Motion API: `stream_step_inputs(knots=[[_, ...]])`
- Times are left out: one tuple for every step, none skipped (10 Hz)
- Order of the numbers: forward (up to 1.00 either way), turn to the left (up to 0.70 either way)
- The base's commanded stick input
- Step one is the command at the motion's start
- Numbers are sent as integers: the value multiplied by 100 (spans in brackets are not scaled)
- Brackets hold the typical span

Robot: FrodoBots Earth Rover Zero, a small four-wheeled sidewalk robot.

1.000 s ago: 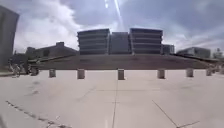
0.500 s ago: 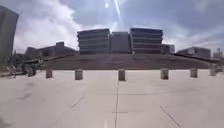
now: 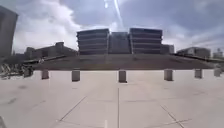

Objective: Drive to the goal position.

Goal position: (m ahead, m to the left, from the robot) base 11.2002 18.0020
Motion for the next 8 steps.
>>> stream_step_inputs(knots=[[70, 0], [70, 0], [70, 0], [70, 6], [70, 10], [70, 10], [70, 0], [70, 0]])
